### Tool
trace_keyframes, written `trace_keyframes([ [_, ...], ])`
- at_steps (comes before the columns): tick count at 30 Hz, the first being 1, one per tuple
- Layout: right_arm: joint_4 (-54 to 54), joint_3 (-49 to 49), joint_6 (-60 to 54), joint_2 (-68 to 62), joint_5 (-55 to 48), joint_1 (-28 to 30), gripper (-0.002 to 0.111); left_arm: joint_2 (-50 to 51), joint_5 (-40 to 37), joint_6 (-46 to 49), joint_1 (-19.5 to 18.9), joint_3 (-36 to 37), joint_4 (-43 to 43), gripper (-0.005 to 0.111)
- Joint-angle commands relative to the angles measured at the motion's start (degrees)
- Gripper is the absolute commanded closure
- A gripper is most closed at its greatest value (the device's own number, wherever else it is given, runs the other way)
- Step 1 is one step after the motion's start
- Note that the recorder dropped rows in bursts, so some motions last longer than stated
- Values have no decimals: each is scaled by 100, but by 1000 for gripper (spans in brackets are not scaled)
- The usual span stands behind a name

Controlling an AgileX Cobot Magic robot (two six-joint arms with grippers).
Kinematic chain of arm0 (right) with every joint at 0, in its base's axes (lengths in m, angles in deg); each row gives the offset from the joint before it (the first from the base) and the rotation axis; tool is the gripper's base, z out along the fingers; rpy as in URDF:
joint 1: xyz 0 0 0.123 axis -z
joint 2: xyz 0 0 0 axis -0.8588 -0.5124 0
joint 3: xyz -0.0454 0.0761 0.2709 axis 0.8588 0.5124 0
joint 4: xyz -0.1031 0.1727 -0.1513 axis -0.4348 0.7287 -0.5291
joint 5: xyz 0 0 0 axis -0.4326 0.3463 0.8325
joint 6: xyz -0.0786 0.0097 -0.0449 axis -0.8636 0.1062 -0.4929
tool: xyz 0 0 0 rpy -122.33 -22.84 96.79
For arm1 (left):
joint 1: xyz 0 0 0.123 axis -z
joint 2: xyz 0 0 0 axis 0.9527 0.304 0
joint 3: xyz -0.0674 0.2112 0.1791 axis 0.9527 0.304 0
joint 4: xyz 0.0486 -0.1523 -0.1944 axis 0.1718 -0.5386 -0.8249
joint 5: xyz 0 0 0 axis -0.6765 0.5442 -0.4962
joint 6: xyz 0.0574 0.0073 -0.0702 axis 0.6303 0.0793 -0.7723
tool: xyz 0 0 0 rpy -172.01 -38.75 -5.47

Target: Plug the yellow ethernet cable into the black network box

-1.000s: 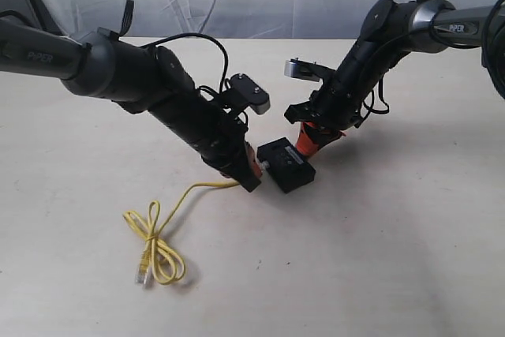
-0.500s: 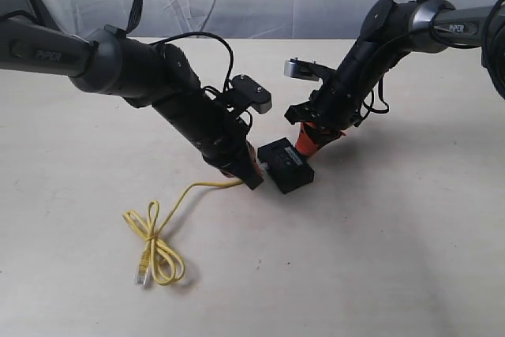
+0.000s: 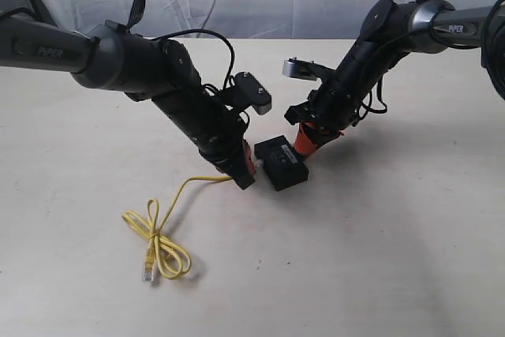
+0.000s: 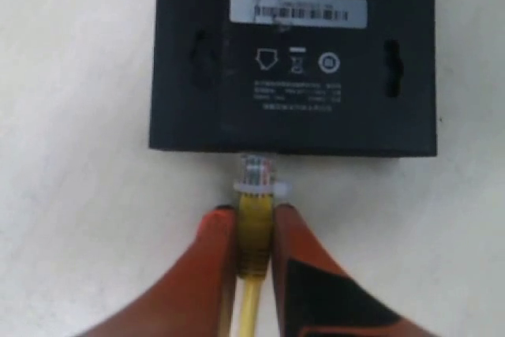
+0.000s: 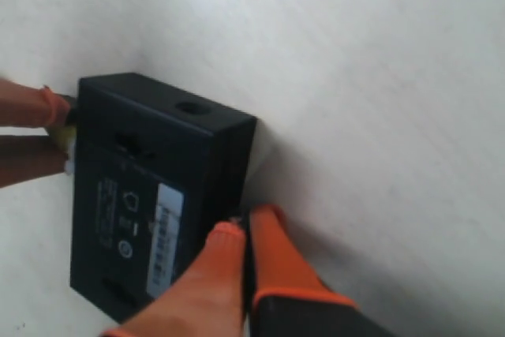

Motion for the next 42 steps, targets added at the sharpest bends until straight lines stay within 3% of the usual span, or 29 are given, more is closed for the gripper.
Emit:
trace_keyframes([
  [1, 251, 24, -125, -5, 30, -20, 109, 74, -50, 23, 16, -10, -21, 106],
  [19, -172, 24, -99, -5, 30, -10, 109, 36, -417, -802, 16, -10, 621, 106],
  [42, -215, 24, -423, -5, 77, -10, 109, -17, -677, -1087, 16, -10, 863, 106],
])
